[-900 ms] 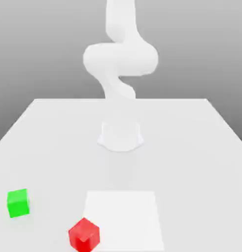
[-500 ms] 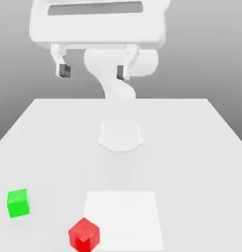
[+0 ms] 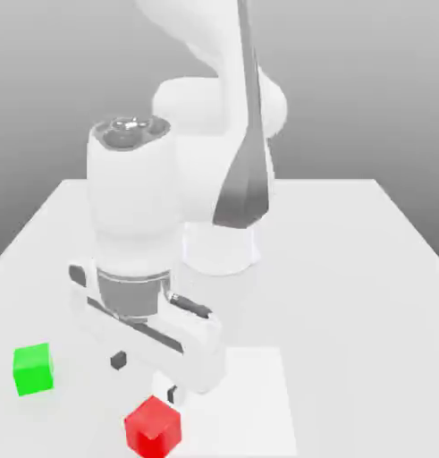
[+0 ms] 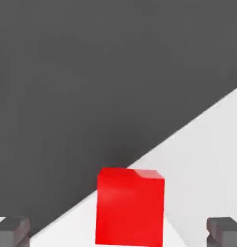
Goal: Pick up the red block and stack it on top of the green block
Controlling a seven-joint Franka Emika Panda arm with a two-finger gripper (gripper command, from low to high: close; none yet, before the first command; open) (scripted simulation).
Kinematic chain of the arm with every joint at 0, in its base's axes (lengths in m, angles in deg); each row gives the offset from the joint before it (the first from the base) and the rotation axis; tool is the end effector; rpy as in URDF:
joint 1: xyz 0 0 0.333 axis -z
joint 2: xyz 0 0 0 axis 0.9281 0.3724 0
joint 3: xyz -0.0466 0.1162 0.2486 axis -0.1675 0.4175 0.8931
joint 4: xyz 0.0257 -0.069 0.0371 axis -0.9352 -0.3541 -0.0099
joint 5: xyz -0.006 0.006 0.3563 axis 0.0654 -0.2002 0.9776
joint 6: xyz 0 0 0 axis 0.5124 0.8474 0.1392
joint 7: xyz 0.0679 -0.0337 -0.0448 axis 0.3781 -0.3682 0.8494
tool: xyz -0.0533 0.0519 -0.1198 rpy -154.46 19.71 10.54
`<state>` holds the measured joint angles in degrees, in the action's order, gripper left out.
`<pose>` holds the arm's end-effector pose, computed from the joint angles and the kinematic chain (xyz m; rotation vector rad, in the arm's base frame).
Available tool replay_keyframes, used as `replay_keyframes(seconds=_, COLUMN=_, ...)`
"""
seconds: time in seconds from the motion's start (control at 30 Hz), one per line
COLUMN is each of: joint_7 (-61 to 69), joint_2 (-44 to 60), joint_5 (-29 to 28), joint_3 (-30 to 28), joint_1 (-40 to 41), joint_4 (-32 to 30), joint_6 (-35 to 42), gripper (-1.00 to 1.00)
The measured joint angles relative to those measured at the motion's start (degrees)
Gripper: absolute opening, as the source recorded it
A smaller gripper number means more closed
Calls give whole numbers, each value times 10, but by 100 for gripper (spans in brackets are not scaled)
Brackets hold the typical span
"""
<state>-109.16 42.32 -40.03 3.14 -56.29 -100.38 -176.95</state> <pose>0.4585 -0.0791 0.1599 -2.3510 2.0801 -0.0095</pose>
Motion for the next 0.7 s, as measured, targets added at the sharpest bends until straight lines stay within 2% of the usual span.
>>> replay_keyframes(seconds=0.1, joint_7=-4, joint_2=62, joint_5=-2, joint_3=-4, joint_1=-3, joint_4=9, joint_6=-50, gripper=0)
replay_keyframes(seconds=0.13, joint_7=-5, joint_2=74, joint_5=-3, joint_3=-5, joint_1=-3, joint_4=10, joint_6=-60, gripper=-100)
replay_keyframes(seconds=0.33, joint_7=-5, joint_2=80, joint_5=-3, joint_3=-6, joint_1=-5, joint_4=11, joint_6=-66, gripper=-100)
replay_keyframes(seconds=0.53, joint_7=4, joint_2=-15, joint_5=3, joint_3=-2, joint_1=2, joint_4=-5, joint_6=14, gripper=-100)
replay_keyframes(seconds=0.7, joint_7=81, joint_2=-53, joint_5=-2, joint_3=-40, joint_1=56, joint_4=-25, joint_6=34, gripper=-100)
